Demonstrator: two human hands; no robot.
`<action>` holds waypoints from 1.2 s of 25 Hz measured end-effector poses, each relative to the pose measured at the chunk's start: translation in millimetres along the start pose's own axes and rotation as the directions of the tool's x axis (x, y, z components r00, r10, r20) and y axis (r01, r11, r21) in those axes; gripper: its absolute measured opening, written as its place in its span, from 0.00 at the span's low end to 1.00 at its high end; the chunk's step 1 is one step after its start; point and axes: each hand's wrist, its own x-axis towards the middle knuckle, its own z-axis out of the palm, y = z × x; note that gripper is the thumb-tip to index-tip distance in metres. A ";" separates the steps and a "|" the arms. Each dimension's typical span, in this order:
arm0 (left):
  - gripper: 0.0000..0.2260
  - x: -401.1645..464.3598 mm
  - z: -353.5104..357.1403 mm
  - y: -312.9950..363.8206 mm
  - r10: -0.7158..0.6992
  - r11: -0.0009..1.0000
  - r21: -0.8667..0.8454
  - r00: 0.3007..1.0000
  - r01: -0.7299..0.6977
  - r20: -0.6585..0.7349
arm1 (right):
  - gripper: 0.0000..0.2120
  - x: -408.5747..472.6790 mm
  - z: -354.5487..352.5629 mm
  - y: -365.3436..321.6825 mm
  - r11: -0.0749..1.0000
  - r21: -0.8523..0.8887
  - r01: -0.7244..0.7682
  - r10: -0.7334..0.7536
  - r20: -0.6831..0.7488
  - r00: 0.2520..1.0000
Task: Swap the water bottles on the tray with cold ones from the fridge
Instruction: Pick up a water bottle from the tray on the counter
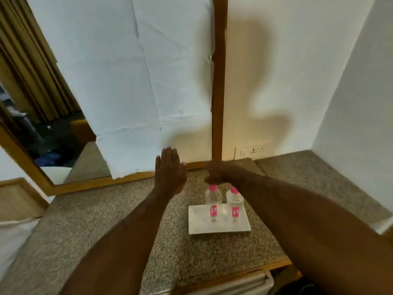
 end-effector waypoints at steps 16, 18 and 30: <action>0.21 -68.4 11.3 39.4 0.174 0.984 -0.040 0.983 -0.176 -0.049 | 0.20 -81.3 -43.6 23.5 0.996 -0.013 -0.083 0.080 0.448 0.890; 0.23 -93.5 24.8 82.0 0.278 0.958 -0.058 0.959 -0.281 -0.055 | 0.20 -121.2 -36.6 54.9 0.979 0.021 -0.202 0.166 0.486 0.858; 0.27 -120.8 262.4 311.6 0.593 0.804 -0.253 0.695 -0.539 0.406 | 0.06 -254.6 259.2 269.9 0.734 0.101 -0.671 0.635 0.246 0.732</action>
